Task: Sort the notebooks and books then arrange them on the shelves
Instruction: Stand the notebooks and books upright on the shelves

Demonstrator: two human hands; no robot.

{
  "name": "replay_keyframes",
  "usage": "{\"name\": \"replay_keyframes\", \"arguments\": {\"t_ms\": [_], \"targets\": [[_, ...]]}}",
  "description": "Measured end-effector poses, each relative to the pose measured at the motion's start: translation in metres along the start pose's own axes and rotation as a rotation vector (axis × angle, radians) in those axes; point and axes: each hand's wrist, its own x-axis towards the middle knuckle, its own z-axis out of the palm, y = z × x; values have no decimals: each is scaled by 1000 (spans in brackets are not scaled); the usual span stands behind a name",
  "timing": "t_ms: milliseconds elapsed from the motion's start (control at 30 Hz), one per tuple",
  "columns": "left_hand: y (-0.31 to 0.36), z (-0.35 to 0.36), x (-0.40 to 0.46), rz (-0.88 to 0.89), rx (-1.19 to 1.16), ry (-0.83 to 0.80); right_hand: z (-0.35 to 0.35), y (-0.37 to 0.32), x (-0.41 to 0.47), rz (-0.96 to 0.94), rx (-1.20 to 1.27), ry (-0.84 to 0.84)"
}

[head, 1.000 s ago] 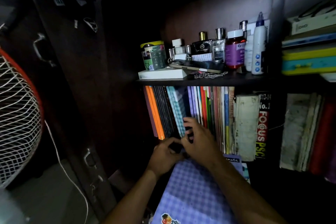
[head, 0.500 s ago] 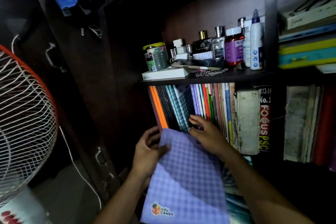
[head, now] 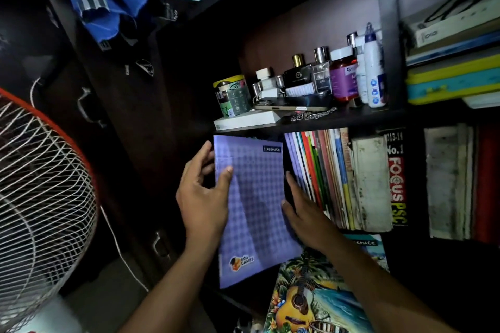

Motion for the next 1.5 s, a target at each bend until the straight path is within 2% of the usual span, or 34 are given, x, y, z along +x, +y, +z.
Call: {"name": "replay_keyframes", "arguments": {"t_ms": [133, 200, 300, 400, 467, 600, 767, 933, 1100, 1200, 1367, 1433, 1500], "targets": [[0, 20, -6, 98, 48, 37, -6, 4, 4, 26, -177, 115], [-6, 27, -11, 116, 68, 46, -9, 12, 5, 70, -216, 90], [-17, 33, -19, -31, 37, 48, -11, 24, 5, 119, -172, 14], [-26, 37, -30, -249, 25, -163, -9, 23, 5, 151, -123, 13], [-33, 33, -40, -377, 128, -290, -5, 19, 4, 158, -138, 37], [-47, 19, -47, -442, 336, -435, -6, 17, 2, 169, -239, 4], [-48, 22, -46, -376, 266, -269, -21, -1, -6, 158, -374, -191], [-57, 30, -55, -356, 197, -204, -16, -9, -3, 183, -557, -299], [-61, 45, -59, -388, 118, -183, -23, -1, -3, 238, -589, -284], [-59, 50, -69, -351, 79, -190, -20, 1, -4, 211, -621, -215], [-69, 47, -100, -327, 90, -339, -6, 15, 5, 133, -363, -110], [-73, 45, -102, -326, 50, -293, -3, 16, 7, 101, -323, -75], [-76, 45, -99, -326, 12, -218, -2, 12, 6, 121, -295, -123]]}}
